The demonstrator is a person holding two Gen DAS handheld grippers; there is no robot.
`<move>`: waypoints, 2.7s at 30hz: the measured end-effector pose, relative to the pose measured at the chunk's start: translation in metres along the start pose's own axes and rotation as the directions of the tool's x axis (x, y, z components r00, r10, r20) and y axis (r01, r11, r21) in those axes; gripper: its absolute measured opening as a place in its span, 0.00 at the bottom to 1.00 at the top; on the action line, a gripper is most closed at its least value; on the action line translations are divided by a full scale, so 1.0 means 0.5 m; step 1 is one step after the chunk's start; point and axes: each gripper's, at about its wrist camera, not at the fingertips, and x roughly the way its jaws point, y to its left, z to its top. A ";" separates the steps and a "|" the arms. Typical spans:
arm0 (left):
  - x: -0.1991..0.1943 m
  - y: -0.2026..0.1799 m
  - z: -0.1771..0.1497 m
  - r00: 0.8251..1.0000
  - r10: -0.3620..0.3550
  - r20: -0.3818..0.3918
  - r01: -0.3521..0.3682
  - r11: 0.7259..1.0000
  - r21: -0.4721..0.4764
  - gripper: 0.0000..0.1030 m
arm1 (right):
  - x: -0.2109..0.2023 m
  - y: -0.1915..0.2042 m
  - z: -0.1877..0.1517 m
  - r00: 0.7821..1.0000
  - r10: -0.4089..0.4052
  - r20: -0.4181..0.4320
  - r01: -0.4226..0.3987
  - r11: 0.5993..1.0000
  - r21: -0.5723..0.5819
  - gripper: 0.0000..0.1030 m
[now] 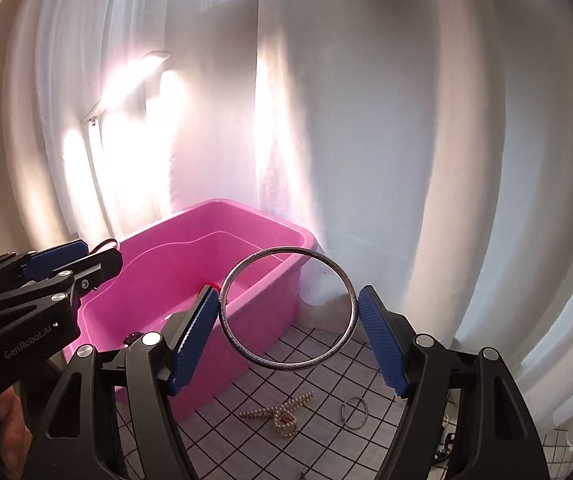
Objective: Organize jewelry
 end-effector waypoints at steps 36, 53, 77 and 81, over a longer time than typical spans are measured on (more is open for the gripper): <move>0.323 0.247 -0.060 0.824 0.122 -0.554 -0.270 0.944 -0.192 0.41 | 0.482 0.136 0.077 0.833 0.138 -0.535 -0.179 0.984 -0.025 0.68; 0.320 0.235 -0.058 0.814 0.139 -0.565 -0.270 0.950 -0.156 0.60 | 0.507 0.143 0.076 0.807 0.133 -0.576 -0.179 0.984 -0.025 0.68; 0.303 0.253 -0.058 0.819 0.132 -0.559 -0.275 0.945 -0.179 0.71 | 0.505 0.144 0.073 0.804 0.118 -0.583 -0.169 0.985 -0.034 0.68; 0.299 0.254 -0.057 0.820 0.129 -0.557 -0.270 0.946 -0.180 0.72 | 0.498 0.143 0.074 0.799 0.119 -0.589 -0.169 0.985 -0.029 0.68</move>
